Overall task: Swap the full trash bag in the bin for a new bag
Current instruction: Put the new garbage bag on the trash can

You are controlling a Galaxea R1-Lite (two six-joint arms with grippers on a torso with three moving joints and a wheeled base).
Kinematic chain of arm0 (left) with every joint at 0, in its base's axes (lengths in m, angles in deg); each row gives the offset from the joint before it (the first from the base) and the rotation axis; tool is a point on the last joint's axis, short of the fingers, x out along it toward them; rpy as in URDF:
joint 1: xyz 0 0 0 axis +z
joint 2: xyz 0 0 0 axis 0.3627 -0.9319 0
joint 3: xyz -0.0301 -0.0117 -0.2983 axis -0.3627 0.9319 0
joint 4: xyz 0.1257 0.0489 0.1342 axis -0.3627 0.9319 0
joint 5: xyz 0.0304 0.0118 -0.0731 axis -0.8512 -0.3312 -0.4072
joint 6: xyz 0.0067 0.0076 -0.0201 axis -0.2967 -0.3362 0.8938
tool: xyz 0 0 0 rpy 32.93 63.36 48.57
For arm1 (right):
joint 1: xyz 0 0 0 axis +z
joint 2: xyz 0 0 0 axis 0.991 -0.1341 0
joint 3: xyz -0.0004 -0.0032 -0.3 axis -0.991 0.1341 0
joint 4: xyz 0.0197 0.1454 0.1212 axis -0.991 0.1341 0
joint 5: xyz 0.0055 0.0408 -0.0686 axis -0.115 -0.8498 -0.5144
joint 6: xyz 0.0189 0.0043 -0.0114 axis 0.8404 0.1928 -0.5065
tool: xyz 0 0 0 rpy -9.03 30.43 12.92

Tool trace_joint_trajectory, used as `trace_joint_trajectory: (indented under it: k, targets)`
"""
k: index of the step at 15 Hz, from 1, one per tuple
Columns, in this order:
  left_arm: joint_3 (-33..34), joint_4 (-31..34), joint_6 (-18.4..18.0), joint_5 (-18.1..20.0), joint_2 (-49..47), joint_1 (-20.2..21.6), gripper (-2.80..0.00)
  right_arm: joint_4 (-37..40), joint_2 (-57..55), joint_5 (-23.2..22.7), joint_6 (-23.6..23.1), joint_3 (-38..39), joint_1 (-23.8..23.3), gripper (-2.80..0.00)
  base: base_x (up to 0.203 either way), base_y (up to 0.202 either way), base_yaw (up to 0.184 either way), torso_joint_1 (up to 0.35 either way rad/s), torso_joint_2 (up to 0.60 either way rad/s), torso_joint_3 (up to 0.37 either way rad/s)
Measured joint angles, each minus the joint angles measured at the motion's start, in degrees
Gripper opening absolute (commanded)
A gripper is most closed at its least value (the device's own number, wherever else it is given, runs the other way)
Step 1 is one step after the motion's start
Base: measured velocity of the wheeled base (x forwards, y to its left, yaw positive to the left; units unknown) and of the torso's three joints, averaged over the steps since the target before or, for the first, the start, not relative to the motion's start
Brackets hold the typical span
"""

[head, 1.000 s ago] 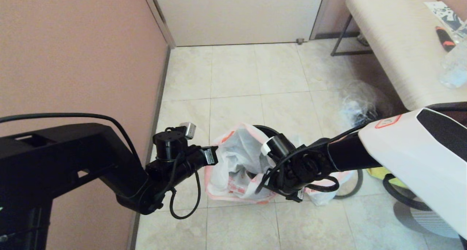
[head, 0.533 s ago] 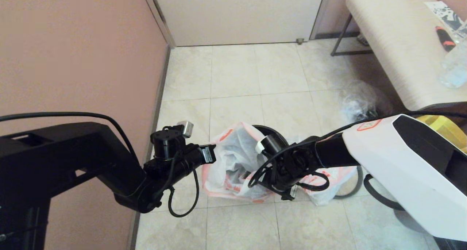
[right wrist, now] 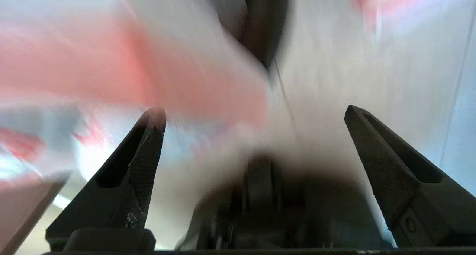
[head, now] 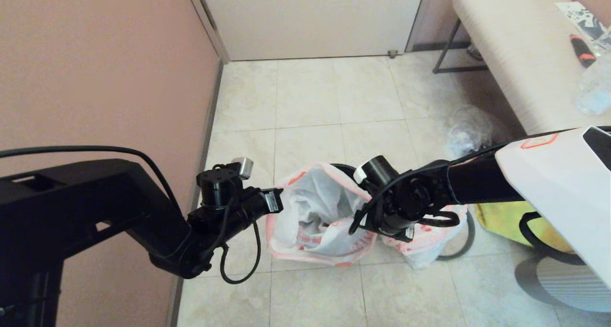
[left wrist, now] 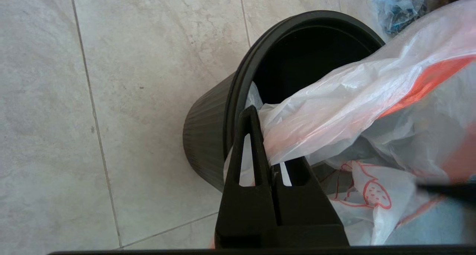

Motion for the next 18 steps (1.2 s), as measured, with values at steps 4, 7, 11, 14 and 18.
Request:
trace_joint_trajectory:
  k: [4,7,11,14,18]
  targets:
    - [-0.2,0.0,0.0,0.01,-0.36,0.09,-2.8,-10.72,-0.34,-0.28,-6.32,1.46,-2.1,0.0,0.0,0.0,0.0,0.0,0.0,0.0]
    - [-0.3,0.04,0.0,0.01,-0.66,0.12,-2.8,-16.59,0.52,-1.82,-7.9,2.64,-3.08,-2.8,0.0,0.0,0.0,0.0,0.0,0.0]
    - [-0.71,0.04,0.05,-0.01,-0.74,0.34,-2.8,-18.36,-0.04,-1.93,-9.62,2.86,-4.0,-2.8,0.0,0.0,0.0,0.0,0.0,0.0]
    - [-1.92,0.21,1.1,-0.04,-0.73,1.04,-2.8,-18.36,-1.29,-2.09,-9.62,2.13,-3.77,-2.8,0.0,0.0,0.0,0.0,0.0,0.0]
    - [-5.77,3.75,1.23,-0.03,-0.69,2.22,-2.8,-16.9,-2.02,-1.53,-9.59,-2.32,-5.05,-2.8,0.0,0.0,0.0,0.0,0.0,0.0]
